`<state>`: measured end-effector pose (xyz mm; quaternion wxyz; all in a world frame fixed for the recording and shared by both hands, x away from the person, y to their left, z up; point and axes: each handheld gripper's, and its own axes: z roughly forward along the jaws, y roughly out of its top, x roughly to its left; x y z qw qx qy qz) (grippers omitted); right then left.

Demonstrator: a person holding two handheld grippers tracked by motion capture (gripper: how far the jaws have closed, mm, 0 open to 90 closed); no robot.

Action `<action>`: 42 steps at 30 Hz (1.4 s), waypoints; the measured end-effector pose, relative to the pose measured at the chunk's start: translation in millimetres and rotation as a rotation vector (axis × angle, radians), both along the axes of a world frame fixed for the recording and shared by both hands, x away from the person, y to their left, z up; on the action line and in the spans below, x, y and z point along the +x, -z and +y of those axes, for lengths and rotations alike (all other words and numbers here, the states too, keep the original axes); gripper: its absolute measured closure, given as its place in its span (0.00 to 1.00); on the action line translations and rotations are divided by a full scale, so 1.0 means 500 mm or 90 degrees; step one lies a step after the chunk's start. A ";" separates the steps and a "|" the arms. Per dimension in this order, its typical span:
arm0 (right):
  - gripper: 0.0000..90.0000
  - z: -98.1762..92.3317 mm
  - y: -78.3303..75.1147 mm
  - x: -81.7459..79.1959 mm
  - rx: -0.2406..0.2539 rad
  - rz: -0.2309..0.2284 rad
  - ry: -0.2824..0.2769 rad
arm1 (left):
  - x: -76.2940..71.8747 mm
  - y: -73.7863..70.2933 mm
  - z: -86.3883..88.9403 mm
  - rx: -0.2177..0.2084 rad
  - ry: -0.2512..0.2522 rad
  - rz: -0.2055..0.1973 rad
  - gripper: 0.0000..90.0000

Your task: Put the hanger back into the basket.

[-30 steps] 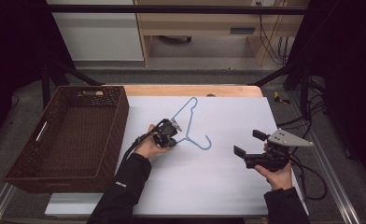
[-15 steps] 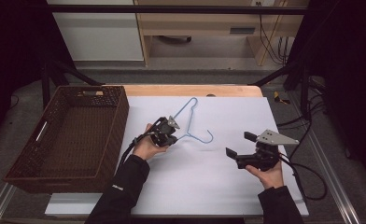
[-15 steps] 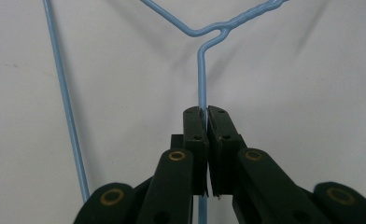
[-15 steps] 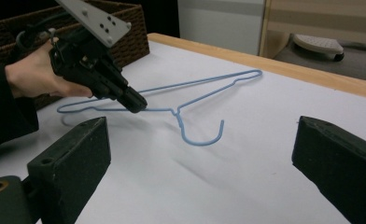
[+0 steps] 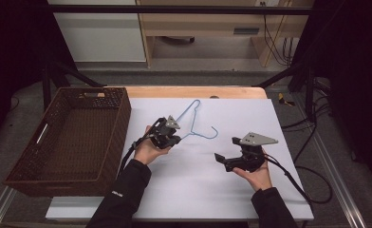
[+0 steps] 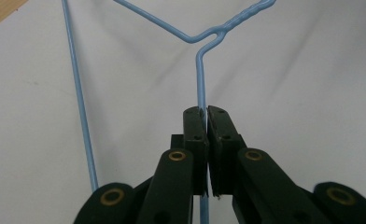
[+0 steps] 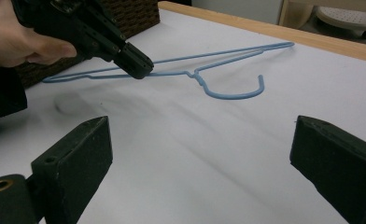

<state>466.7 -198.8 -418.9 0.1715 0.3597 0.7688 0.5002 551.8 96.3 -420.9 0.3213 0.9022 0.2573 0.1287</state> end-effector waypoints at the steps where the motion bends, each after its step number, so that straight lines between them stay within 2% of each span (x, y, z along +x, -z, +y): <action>1: 0.07 0.003 0.002 0.002 0.001 0.002 0.000 | -0.001 -0.001 0.000 0.000 -0.001 -0.001 0.97; 9: 0.08 0.033 0.023 0.018 -0.011 0.023 -0.011 | -0.004 -0.009 0.005 -0.024 -0.010 -0.003 0.97; 11: 0.09 0.037 0.027 0.022 -0.014 0.020 -0.013 | -0.005 -0.011 0.006 -0.030 -0.012 -0.006 0.97; 18: 0.13 0.051 0.038 0.039 0.001 0.029 -0.012 | -0.008 -0.017 0.008 -0.034 -0.011 -0.009 0.97; 24: 0.17 0.074 0.053 0.060 -0.006 0.034 -0.013 | -0.010 -0.017 0.007 -0.037 -0.010 -0.009 0.97; 35: 0.25 0.100 0.071 0.090 0.003 0.028 0.002 | -0.014 -0.019 0.007 -0.048 -0.007 -0.009 0.97; 42: 0.34 0.112 0.073 0.103 0.023 0.017 0.018 | -0.018 -0.015 0.004 -0.049 -0.004 -0.010 0.97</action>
